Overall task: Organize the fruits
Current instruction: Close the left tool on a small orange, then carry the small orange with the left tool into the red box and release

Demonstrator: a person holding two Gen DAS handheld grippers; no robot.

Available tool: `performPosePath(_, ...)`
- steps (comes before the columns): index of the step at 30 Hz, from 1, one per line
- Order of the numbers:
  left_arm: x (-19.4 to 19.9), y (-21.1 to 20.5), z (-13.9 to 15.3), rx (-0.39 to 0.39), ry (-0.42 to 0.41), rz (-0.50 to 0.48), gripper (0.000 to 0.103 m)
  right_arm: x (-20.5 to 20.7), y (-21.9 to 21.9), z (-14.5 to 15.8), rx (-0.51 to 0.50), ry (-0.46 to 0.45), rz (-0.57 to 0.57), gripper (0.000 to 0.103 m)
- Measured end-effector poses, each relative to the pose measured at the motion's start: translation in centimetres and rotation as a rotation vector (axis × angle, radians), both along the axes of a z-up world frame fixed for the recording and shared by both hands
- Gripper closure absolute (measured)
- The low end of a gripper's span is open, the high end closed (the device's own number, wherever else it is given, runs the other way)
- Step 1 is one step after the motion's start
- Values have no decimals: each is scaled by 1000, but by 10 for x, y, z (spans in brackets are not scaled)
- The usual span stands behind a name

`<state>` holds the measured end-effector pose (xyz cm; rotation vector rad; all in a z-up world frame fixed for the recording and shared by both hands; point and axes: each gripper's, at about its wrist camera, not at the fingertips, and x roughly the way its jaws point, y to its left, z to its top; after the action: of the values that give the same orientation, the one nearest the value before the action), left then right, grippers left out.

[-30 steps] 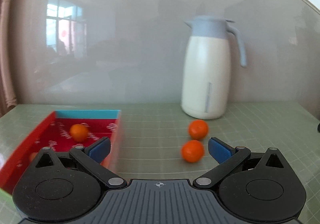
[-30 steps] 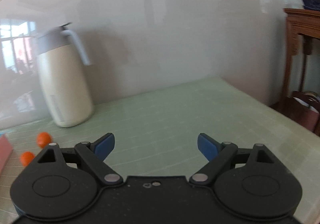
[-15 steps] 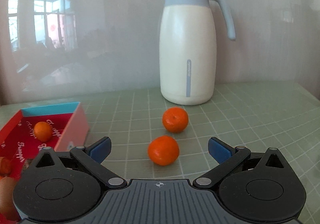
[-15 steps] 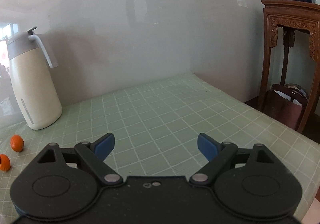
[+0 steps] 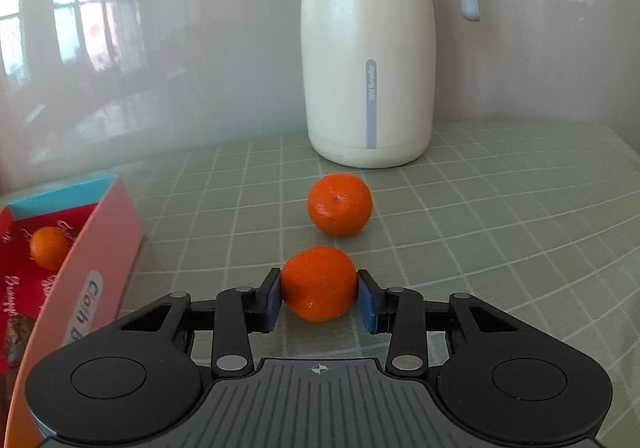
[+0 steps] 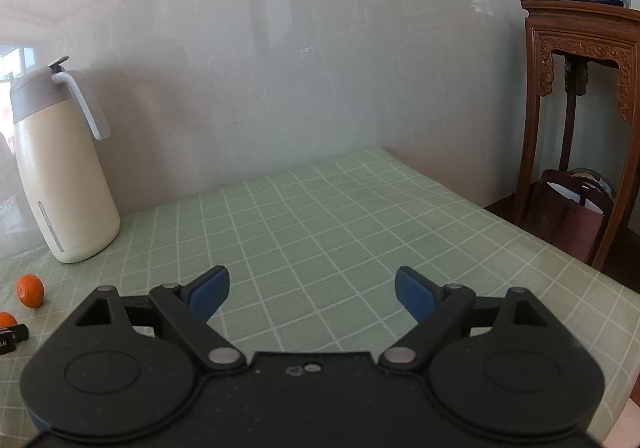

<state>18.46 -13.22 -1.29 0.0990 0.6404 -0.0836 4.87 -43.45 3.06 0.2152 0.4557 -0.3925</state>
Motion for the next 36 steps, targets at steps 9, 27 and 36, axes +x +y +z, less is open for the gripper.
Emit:
performPosePath(9,-25,9,24,-8,-53,-22,64,3,7,2,9,-1,15,13)
performPosePath(27,-69,80,61,-43,-149,22,64,24,61,8,-9,4,94,13)
performPosePath(36,-74,121,63,-60,-168,84,64,36,97,11,-32,13,163,13)
